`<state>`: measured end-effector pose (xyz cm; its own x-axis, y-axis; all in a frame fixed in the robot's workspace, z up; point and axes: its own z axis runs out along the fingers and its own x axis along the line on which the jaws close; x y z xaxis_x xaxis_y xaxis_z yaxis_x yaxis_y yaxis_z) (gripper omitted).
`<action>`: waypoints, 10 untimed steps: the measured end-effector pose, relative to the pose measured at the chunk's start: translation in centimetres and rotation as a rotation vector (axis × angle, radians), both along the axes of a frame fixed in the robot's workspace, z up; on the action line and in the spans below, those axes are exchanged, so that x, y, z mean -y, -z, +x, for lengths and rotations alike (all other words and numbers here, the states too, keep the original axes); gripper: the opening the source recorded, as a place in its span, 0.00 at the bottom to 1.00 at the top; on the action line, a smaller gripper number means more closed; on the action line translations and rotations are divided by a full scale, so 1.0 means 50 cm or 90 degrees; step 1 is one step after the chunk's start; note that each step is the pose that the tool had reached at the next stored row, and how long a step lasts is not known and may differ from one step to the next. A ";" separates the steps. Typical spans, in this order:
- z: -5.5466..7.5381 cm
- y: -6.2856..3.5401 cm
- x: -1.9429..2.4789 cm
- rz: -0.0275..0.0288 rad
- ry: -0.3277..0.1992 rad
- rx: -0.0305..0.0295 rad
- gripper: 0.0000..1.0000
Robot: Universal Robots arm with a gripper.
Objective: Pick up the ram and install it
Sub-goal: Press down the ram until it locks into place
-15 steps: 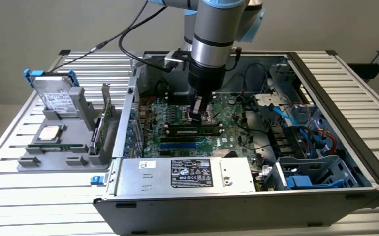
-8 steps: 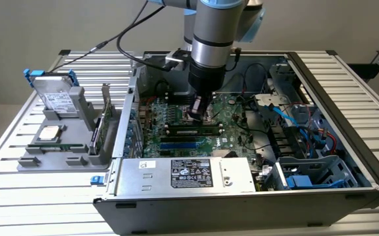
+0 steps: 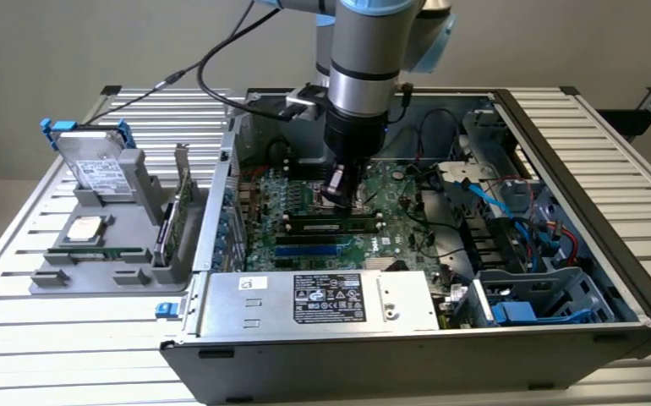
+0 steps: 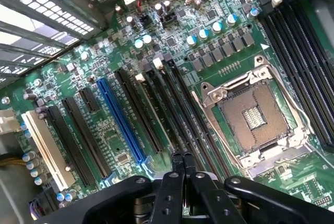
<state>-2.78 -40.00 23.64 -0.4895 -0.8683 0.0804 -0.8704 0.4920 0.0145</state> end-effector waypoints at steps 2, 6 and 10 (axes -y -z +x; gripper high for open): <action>0.000 0.000 0.0000 0.0000 0.015 0.0019 0.10; 0.000 0.000 0.0000 -0.0002 0.044 0.0027 0.10; 0.000 0.000 0.0000 -0.0002 0.078 0.0030 0.10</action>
<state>-2.78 -40.00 23.65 -0.5923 -0.8019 0.0781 -0.8039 0.5947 0.0104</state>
